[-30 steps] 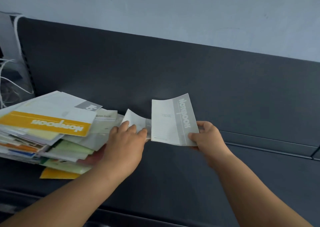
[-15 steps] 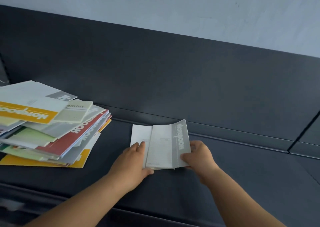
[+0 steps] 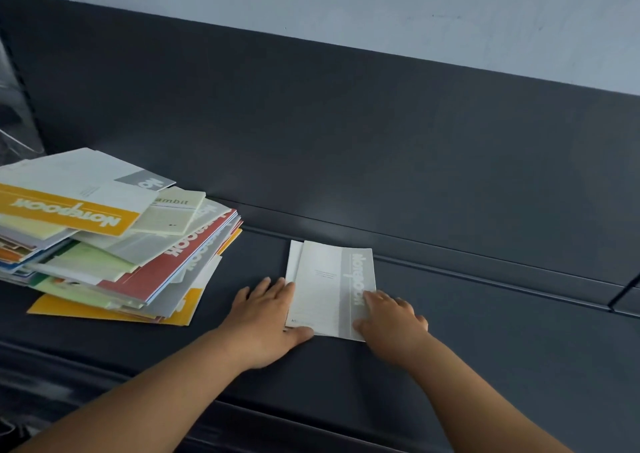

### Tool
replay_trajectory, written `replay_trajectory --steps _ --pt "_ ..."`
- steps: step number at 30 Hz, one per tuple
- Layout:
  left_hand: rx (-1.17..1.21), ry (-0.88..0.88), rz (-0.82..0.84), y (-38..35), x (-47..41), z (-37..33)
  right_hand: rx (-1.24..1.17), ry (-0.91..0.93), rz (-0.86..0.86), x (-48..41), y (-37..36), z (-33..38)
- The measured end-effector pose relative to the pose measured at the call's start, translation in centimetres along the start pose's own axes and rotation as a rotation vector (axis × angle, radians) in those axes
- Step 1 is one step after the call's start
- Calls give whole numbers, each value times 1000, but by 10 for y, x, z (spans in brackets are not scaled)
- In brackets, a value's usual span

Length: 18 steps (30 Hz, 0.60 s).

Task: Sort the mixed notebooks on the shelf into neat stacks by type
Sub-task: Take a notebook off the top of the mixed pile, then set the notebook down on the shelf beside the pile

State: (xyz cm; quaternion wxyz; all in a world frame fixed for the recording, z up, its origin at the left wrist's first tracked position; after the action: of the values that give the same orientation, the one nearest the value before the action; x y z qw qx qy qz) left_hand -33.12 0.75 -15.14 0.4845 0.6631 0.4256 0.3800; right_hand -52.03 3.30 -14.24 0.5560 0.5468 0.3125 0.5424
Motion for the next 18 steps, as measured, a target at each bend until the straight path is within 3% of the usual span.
replay_trajectory --steps 4,11,18 --pt "-12 -60 -3 15 2 8 100 -11 -37 1 11 19" --pt "-159 -92 -227 79 10 55 70 243 -269 -3 30 111" --pt "-264 92 -297 139 27 154 -19 457 -307 -6 35 220"
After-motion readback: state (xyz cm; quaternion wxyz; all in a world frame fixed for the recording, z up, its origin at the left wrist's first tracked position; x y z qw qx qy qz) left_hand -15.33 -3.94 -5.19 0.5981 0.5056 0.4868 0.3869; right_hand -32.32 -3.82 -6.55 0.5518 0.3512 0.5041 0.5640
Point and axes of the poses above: each hand's wrist, its own x-axis away from the middle knuckle, its own y-axis out of the back of the hand, z = x × y, the point moved 6 cm from there along -x, towards the middle knuckle, and after that the axes turned 4 degrees about -z, right-handed, at the moved point
